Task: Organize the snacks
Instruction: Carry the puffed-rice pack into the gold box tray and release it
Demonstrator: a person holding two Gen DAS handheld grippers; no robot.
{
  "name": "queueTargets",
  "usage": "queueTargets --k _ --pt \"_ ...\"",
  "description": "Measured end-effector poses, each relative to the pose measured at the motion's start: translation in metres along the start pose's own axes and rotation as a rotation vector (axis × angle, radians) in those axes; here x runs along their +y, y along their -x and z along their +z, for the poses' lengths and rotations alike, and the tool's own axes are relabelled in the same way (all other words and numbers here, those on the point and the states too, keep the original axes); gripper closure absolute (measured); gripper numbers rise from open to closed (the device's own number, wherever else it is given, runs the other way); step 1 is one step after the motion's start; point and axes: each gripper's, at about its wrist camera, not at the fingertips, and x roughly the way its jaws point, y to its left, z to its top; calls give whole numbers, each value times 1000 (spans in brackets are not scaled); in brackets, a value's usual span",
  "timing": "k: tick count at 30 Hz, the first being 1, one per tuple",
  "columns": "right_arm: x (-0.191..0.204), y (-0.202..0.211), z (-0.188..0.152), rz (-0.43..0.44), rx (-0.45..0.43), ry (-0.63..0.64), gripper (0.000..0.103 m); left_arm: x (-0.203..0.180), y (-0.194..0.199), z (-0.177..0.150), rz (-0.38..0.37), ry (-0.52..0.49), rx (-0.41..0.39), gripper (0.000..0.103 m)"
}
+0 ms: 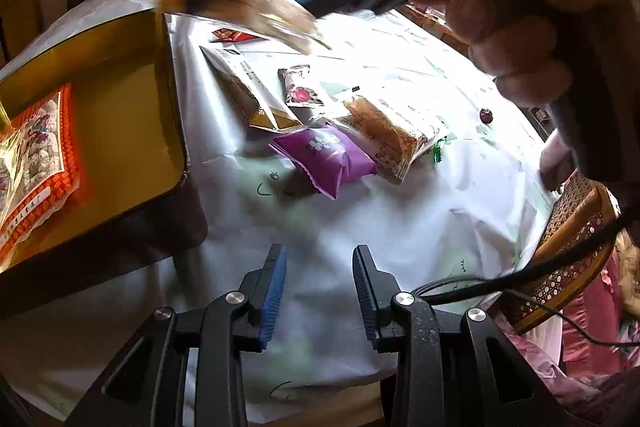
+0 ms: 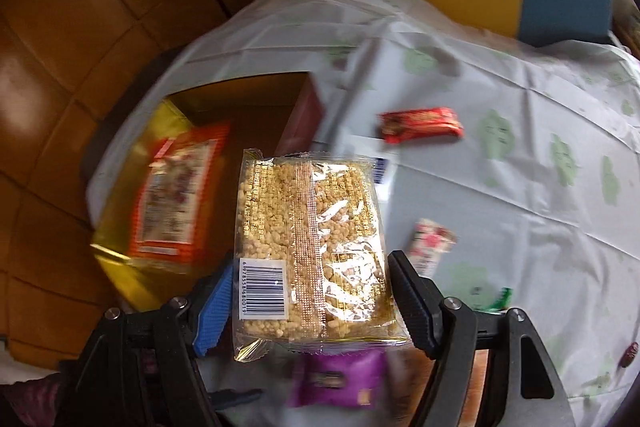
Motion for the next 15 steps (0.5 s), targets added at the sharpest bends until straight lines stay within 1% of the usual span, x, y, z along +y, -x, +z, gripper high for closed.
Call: queueTargets --k 6,15 --pt "42 -11 10 80 32 57 29 2 0 0 3 10 -1 68" --pt "90 -40 17 107 69 137 28 9 4 -3 2 33 -6 68"
